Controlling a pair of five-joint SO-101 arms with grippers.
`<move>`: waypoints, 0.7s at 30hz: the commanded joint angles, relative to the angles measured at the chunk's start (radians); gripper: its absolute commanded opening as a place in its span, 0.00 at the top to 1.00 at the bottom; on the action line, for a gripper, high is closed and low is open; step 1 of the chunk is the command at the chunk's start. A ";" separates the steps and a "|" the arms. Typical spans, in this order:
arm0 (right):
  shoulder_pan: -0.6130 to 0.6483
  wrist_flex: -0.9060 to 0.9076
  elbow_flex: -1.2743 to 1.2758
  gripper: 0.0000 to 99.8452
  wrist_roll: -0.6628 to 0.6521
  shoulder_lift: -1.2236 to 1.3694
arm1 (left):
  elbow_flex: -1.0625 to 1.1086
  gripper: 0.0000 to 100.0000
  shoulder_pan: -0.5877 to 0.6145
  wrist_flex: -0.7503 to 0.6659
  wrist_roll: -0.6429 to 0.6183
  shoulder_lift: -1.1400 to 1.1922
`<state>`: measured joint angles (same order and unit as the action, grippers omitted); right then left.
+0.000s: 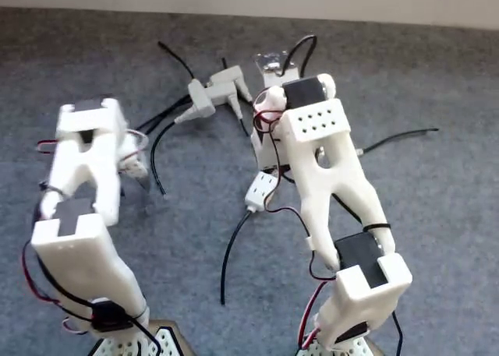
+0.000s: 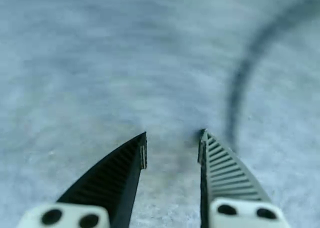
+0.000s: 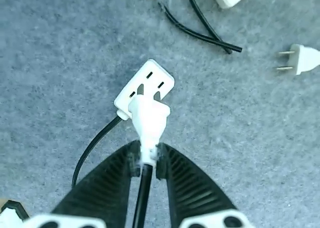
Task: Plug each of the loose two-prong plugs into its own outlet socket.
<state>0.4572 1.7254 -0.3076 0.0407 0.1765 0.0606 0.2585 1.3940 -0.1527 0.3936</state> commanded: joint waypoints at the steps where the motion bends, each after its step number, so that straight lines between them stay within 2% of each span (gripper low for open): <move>1: -0.047 0.042 -0.001 0.99 -0.026 -0.065 | 0.007 0.81 -0.177 -0.020 0.066 -0.030; 7: -0.127 0.042 -0.001 0.99 -0.077 -0.065 | 0.051 0.81 -0.349 -0.061 0.026 -0.001; 10: -0.154 0.042 -0.005 0.99 -0.083 -0.065 | 0.015 0.81 -0.371 -0.057 0.025 0.044; 14: -0.165 0.042 -0.007 0.99 -0.083 -0.065 | -0.085 0.81 -0.426 0.055 0.023 0.119; 21: -0.165 0.041 -0.008 0.99 -0.121 -0.065 | -0.311 0.81 -0.662 0.311 0.021 0.351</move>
<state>0.3069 1.7254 -0.3061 -0.0499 0.1765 -0.1404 -0.2401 1.5888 -0.1281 0.6237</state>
